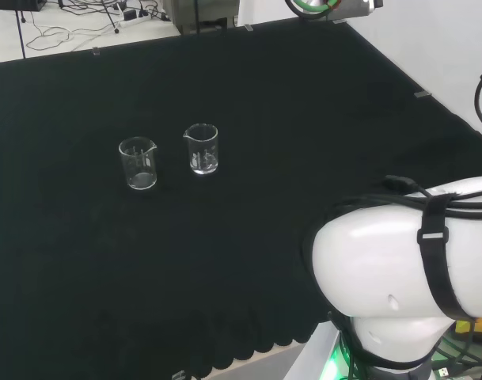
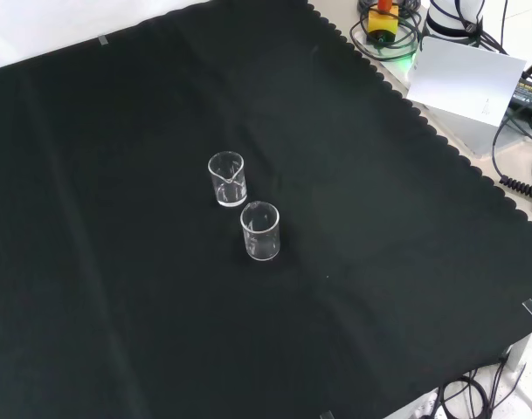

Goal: Pick up the beaker on the right.

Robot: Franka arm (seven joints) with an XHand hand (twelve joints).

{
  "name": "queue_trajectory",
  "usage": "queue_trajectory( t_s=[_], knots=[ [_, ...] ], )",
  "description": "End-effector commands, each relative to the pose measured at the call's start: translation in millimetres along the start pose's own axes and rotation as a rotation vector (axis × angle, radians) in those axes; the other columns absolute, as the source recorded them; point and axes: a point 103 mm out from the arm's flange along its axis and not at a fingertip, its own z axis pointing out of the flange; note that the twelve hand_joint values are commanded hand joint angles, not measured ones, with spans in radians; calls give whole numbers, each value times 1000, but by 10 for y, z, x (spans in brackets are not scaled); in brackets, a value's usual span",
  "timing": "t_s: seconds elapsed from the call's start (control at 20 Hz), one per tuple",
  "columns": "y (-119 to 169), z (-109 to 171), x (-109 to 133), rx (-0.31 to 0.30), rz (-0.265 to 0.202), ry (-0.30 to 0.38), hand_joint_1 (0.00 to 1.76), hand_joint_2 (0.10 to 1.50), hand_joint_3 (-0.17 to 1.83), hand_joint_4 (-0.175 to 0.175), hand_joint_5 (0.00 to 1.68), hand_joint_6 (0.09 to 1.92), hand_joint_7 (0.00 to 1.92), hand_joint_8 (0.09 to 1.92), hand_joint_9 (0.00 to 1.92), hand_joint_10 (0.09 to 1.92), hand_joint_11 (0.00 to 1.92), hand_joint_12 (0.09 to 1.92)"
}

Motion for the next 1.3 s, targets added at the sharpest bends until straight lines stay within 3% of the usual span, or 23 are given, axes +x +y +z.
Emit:
queue_trajectory(
  t_s=[0.05, 0.3, 0.9, 1.3],
  knots=[
    [3, 6, 1, -12, -2, -13, 64, 1197, 528, -21, 250, 353, 45, 551, 169, 648, 4, 1265],
    [29, 27, -108, -5, 10, 1, 15, 1324, 303, -21, 321, 184, 50, 522, 164, 642, 0, 1278],
    [131, 331, -262, 40, 67, 20, 60, 1326, 250, -24, 346, 137, 68, 521, 174, 644, 0, 1283],
    [298, 683, -172, 67, 92, 38, 87, 1317, 237, -27, 357, 124, 73, 523, 178, 645, 0, 1285]
  ],
)
